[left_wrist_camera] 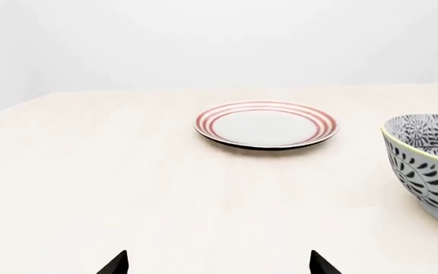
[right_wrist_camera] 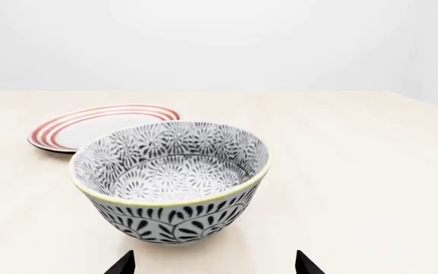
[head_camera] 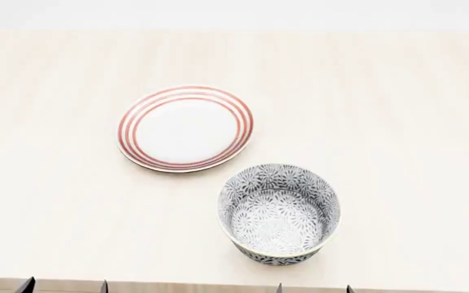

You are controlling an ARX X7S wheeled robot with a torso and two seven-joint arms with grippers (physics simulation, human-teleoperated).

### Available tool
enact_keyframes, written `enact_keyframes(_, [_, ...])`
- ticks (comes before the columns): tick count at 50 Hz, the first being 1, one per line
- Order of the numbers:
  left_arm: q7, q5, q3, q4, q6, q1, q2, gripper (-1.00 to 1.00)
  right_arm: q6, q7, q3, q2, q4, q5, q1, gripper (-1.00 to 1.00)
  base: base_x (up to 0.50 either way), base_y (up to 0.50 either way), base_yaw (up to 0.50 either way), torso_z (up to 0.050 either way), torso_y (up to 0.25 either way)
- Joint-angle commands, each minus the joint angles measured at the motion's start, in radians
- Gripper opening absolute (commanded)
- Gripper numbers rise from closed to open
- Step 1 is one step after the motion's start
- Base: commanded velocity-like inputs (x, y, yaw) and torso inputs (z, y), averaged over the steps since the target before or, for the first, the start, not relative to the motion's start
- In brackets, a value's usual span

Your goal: Put the bowl on the plate.

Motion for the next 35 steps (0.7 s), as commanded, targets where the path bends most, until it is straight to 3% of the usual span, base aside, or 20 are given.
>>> enact_keyframes(1, [0.0,0.008,-0.008,-0.005,-0.005,-0.002,0.007,1.0,-0.001,-0.005,0.004,-0.004,0.002,-0.006,0.001,1.0,0.0,0.0,0.0,0.0,0.0])
enact_keyframes(11, [-0.034,0.01,0.014,0.026,0.008,0.003,-0.014,1.0,0.008,0.019,-0.011,0.014,-0.013,0.012,0.007,1.0,0.0,0.0,0.0,0.0,0.0])
enact_keyframes(17, [-0.097,0.023,-0.049,0.362,0.003,0.004,-0.045,1.0,0.057,0.07,0.043,0.034,-0.298,0.046,0.016,1.0,0.0,0.0,0.0,0.0,0.0])
enact_keyframes(22, [-0.162,0.018,-0.124,0.527,0.007,-0.008,-0.048,1.0,0.001,0.101,0.09,0.043,-0.451,0.071,0.022,1.0,0.0,0.0,0.0,0.0,0.0])
enact_keyframes(29, [-0.208,0.016,-0.167,0.613,0.045,-0.004,-0.053,1.0,-0.063,0.122,0.112,0.054,-0.525,0.081,0.025,1.0,0.01,0.0,0.0,0.0,0.0])
enact_keyframes(35, [-0.215,0.023,-0.15,0.607,0.057,0.005,-0.058,1.0,-0.063,0.131,0.102,0.064,-0.53,0.075,0.024,1.0,0.44,0.0,0.0,0.0,0.0])
